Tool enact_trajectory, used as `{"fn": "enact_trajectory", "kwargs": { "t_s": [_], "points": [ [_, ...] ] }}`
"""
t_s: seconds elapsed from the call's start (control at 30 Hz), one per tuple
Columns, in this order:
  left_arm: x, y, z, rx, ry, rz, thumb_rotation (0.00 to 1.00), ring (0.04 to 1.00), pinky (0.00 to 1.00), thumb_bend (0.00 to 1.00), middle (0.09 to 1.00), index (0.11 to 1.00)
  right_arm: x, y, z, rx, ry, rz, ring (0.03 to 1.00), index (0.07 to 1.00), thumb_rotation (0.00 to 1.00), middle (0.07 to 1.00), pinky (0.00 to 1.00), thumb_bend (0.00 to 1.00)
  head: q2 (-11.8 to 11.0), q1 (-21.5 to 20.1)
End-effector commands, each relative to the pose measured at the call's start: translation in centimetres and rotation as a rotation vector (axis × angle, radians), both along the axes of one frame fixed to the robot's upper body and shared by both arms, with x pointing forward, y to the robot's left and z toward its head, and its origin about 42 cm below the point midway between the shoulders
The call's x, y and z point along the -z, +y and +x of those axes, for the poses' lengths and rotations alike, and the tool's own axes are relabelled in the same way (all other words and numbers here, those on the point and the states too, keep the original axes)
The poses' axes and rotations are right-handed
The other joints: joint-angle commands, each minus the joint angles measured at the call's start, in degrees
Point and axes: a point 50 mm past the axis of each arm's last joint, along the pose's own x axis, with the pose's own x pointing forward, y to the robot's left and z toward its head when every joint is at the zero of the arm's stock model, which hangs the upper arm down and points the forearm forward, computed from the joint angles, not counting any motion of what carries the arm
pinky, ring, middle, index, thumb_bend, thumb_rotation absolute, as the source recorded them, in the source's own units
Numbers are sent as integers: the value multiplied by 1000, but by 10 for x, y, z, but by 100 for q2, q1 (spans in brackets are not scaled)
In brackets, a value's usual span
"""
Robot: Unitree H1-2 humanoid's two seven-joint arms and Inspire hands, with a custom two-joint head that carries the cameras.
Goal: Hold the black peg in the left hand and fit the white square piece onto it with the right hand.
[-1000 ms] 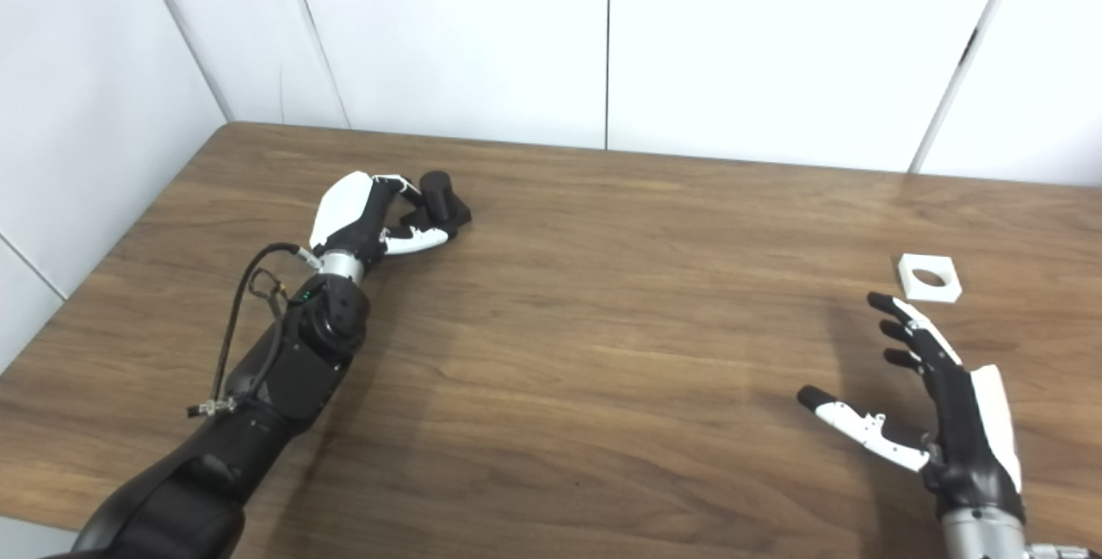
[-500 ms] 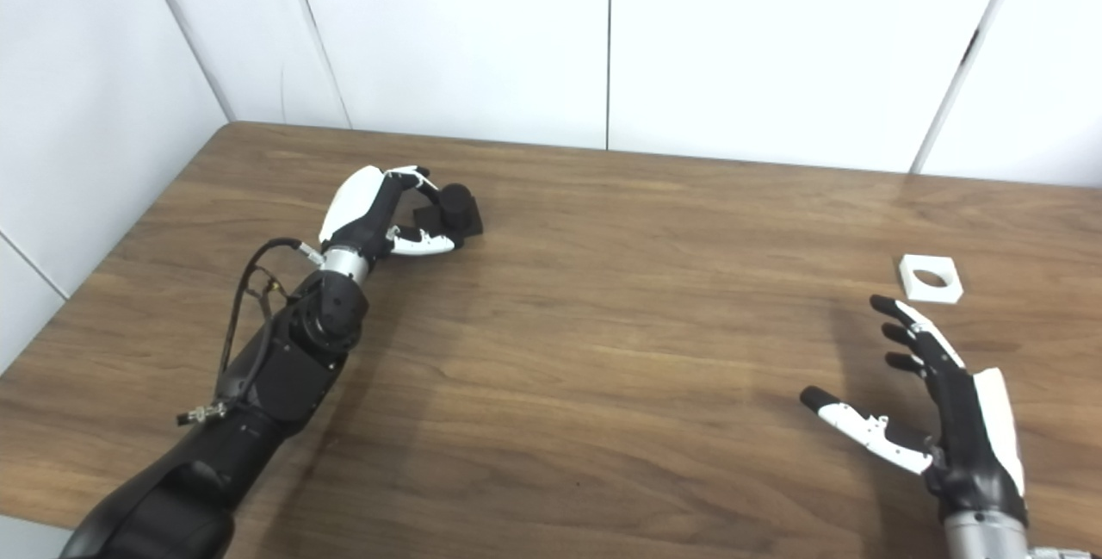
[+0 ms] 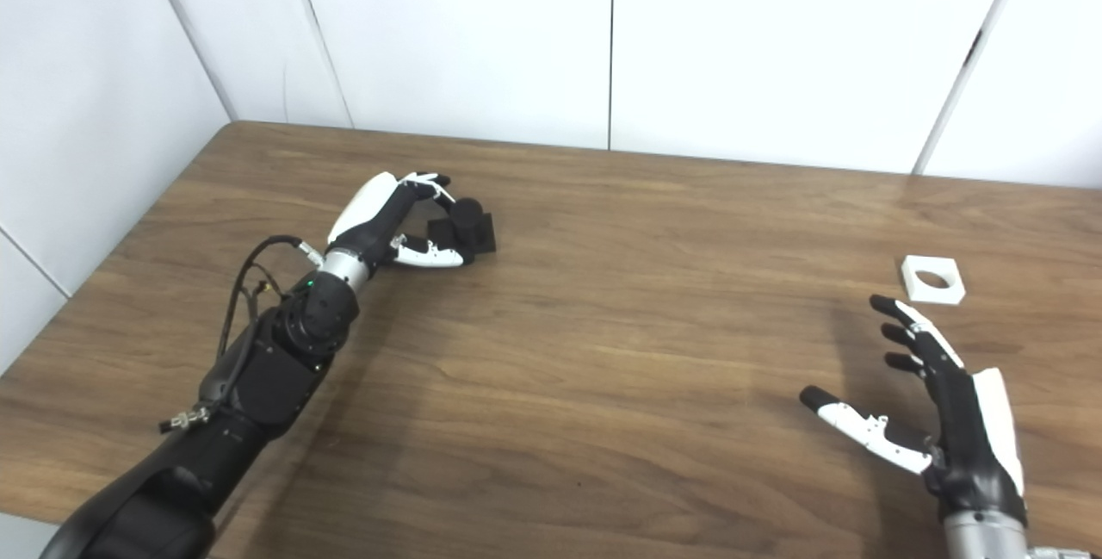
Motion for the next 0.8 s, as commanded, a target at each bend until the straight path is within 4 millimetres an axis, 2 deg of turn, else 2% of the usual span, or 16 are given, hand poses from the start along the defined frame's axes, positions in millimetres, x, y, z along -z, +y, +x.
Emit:
{"fn": "enact_trajectory", "kwargs": {
  "t_s": [0.0, 0.1, 0.4, 0.77],
  "points": [
    [-6, -5, 0, 79, -1, 10, 79, 978, 1000, 515, 900, 493, -16, 3, 6, -10, -72, -3, 841, 836, 309, 897, 753, 702, 12, -11],
    [-6, -8, -2, 116, -2, 0, 77, 965, 995, 515, 893, 492, -17, 4, 6, -7, -70, -4, 841, 835, 321, 897, 756, 707, 21, -39],
    [-9, -18, -10, 298, 40, -58, 79, 950, 857, 513, 901, 493, -18, 5, 6, 0, -71, -9, 835, 834, 328, 894, 739, 712, 26, -66],
    [-12, -28, -19, 402, 54, -91, 72, 951, 866, 515, 890, 492, -19, 8, 6, 4, -67, -1, 837, 830, 328, 897, 742, 717, 50, -161]
  ]
}}
